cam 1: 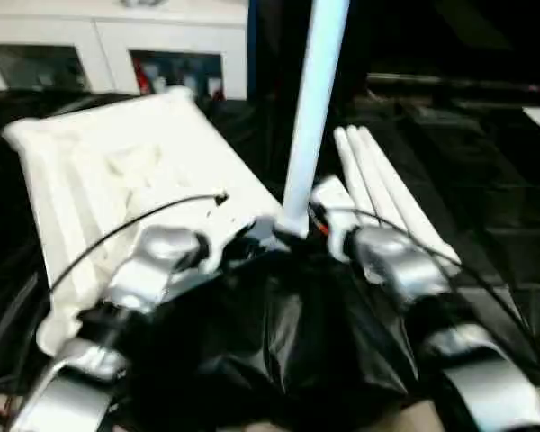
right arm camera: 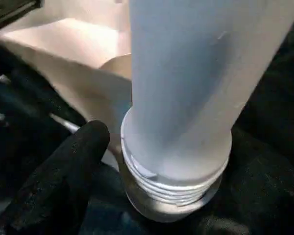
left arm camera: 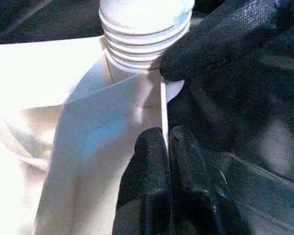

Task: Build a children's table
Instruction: Rotate leg to tighten

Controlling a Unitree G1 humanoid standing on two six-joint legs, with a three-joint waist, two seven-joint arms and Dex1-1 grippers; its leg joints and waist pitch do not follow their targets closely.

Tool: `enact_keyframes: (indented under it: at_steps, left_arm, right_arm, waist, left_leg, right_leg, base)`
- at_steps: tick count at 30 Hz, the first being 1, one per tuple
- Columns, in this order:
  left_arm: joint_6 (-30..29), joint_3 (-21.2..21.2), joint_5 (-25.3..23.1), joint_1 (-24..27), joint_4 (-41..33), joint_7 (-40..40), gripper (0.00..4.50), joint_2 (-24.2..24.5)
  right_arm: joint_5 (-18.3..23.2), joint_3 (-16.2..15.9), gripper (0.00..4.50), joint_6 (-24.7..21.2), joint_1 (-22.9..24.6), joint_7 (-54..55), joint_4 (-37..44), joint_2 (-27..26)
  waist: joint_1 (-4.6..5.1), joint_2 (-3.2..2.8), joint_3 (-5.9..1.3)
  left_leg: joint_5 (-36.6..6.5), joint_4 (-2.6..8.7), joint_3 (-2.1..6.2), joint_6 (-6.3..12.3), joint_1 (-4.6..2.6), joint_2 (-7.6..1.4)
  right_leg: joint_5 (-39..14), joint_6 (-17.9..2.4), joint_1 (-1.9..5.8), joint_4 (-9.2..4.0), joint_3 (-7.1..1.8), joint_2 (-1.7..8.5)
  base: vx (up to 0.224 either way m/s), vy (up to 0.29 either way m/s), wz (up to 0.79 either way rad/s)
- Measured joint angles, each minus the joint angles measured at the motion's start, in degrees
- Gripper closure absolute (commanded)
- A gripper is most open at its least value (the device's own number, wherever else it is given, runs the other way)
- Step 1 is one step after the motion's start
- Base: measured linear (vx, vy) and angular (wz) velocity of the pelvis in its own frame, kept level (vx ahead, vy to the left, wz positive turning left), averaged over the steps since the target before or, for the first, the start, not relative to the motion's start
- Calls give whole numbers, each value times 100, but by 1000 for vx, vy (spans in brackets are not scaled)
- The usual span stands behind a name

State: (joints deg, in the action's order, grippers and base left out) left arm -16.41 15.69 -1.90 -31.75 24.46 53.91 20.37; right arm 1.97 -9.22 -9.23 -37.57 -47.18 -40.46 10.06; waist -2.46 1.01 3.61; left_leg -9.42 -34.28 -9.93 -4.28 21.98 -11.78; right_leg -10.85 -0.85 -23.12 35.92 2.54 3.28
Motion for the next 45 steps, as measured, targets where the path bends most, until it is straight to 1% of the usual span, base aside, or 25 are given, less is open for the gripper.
enact_keyframes:
  at_steps: [2,7,9,10,12,13,16,20,23,26,29,33,36,38,40,43,44,45]
  left_arm:
    - [142,24,79,102,-107,298,450,181]
    - [311,61,224,232,-265,836,450,394]
    - [324,74,270,285,-339,1013,450,479]
    - [329,76,299,294,-352,1057,450,514]
    - [330,76,326,294,-354,1085,450,543]
    - [330,76,331,294,-354,1096,450,548]
    - [331,77,337,294,-353,1105,450,557]
    - [331,78,337,298,-350,1167,450,576]
    - [329,79,332,298,-331,1134,450,563]
    - [243,74,231,224,-214,780,450,362]
    - [-13,30,108,-30,90,214,450,32]
    - [-435,-94,-15,-365,475,-685,450,-484]
    - [-645,-171,-53,-508,617,-1108,450,-728]
    - [-729,-207,-116,-545,629,-1330,450,-862]
    - [-732,-219,-163,-553,630,-1420,450,-919]
    - [-715,-223,-186,-555,631,-1430,450,-921]
    - [-695,-219,-189,-552,631,-1418,450,-906]
    - [-667,-216,-189,-536,627,-1390,450,-882]
  right_arm:
    - [61,-36,58,28,135,-383,223,206]
    - [165,-124,58,56,235,-855,361,297]
    - [231,-130,84,50,234,-1015,490,411]
    - [251,-132,84,45,235,-1085,510,418]
    - [269,-142,110,21,246,-1140,541,413]
    - [271,-142,110,-3,246,-1170,550,413]
    - [289,-142,133,-24,255,-1229,555,402]
    - [323,-143,172,-68,350,-1253,662,394]
    - [338,-137,178,-145,389,-1197,713,366]
    - [301,-14,181,-195,402,-687,632,155]
    - [238,269,181,-214,257,302,282,-219]
    - [260,763,182,-298,-245,1800,-484,-770]
    - [266,963,182,-242,-542,2574,-898,-1028]
    - [250,1010,182,-117,-693,2933,-1129,-1127]
    - [213,1044,113,-9,-750,3011,-1252,-1150]
    - [204,1086,110,74,-759,2995,-1274,-1209]
    - [199,1086,100,91,-758,2976,-1274,-1211]
    - [184,1085,70,128,-759,2932,-1295,-1210]
  waist:
    - [-22,0,0]
    - [-72,-6,4]
    - [-91,-4,5]
    - [-91,-4,5]
    - [-89,-4,5]
    - [-89,-3,6]
    - [-89,-3,6]
    - [-94,-3,6]
    - [-95,-3,6]
    - [-84,-4,5]
    - [-57,-6,5]
    - [14,-8,6]
    - [42,-8,6]
    - [51,-8,6]
    - [49,-9,6]
    - [53,-9,5]
    - [55,-9,5]
    - [62,-9,5]
  left_leg:
    - [0,0,0,0,-1,0]
    - [0,-1,-2,1,2,1]
    - [-1,-1,-2,1,2,0]
    - [0,-1,-2,1,2,0]
    - [0,-1,-2,1,2,0]
    - [0,-1,-2,1,2,0]
    - [0,-1,-2,1,2,0]
    - [0,-1,-2,1,3,0]
    - [0,-1,-2,0,2,0]
    - [1,-3,-2,-1,-6,1]
    - [2,-4,-3,-4,-13,2]
    - [2,-4,-2,-4,-17,2]
    - [2,-4,-2,-5,-10,2]
    - [2,-4,-2,-4,-5,2]
    - [-1,0,-2,2,1,2]
    - [-2,0,-3,3,2,2]
    - [-2,0,-3,3,1,2]
    - [-1,0,-3,2,0,2]
  right_leg:
    - [-1,1,1,-1,0,0]
    - [0,0,-1,0,-2,1]
    - [-1,1,0,-1,-1,1]
    - [-1,1,-1,-1,0,1]
    - [-1,1,-1,0,0,1]
    - [-1,1,-1,0,0,1]
    - [-1,1,-1,-1,0,1]
    - [-1,1,-1,-1,0,1]
    - [-1,1,-1,-1,-1,1]
    - [1,-2,2,5,-3,1]
    - [10,-8,3,12,-5,2]
    - [14,-10,3,13,-5,1]
    - [11,-6,1,13,-5,1]
    - [9,-2,0,2,-4,1]
    - [8,-2,1,-12,-3,1]
    - [8,-2,1,-13,-3,1]
    - [8,-2,1,-12,-2,1]
    - [8,-2,0,-11,-3,1]
  base:
    - [0,0,0]
    - [0,0,0]
    - [0,0,0]
    - [0,0,0]
    - [0,0,0]
    - [0,0,0]
    - [0,0,0]
    - [0,0,0]
    - [0,0,0]
    - [0,0,0]
    - [0,0,0]
    - [0,0,0]
    - [0,0,0]
    - [0,0,0]
    - [0,0,0]
    - [0,0,0]
    - [0,0,0]
    - [0,0,0]
